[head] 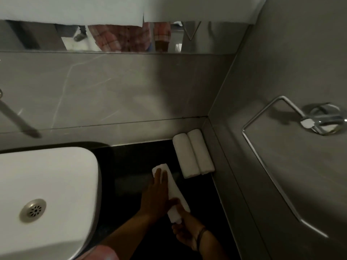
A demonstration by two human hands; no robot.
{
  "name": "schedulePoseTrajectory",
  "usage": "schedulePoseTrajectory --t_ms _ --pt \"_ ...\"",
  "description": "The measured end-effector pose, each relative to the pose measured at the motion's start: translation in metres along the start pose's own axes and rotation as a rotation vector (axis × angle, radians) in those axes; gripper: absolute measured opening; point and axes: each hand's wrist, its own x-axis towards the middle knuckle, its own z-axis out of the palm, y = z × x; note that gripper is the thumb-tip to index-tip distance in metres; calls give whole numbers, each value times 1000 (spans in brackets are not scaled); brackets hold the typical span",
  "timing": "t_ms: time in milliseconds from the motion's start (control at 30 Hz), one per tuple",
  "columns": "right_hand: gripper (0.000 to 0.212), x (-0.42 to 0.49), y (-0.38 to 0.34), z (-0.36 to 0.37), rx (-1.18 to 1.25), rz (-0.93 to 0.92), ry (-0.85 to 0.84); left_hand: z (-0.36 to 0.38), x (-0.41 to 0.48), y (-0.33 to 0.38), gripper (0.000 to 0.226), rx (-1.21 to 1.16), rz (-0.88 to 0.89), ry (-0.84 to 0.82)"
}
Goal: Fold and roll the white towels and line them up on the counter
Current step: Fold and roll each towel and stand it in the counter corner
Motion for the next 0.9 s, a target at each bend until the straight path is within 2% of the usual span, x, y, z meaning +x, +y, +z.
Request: schedulePoseTrajectory --t_ms 100,200,433,533,633,733,833,900 --pt "60 4 -28 29 209 -56 -47 -22 44 -24 119 19 92 -15" --pt "61 19 -60 47 305 -159 -16 -45 91 -33 116 34 162 -29" --pt "59 55 -110 50 326 -276 142 -52 151 -33 110 -34 272 -45" --pt "76 57 -111 50 330 -262 158 -46 154 -31 111 -29 253 -20" --pt "84 46 -104 51 335 -276 176 -44 144 -26 110 -91 227 41" --pt "95 30 -91 46 392 -311 217 -33 118 -15 100 -259 168 161" --pt "95 23 -88 33 597 -484 495 -28 99 23 87 -743 -81 170" --pt "80 27 -99 17 740 -626 557 -32 100 50 86 -1046 -282 152"
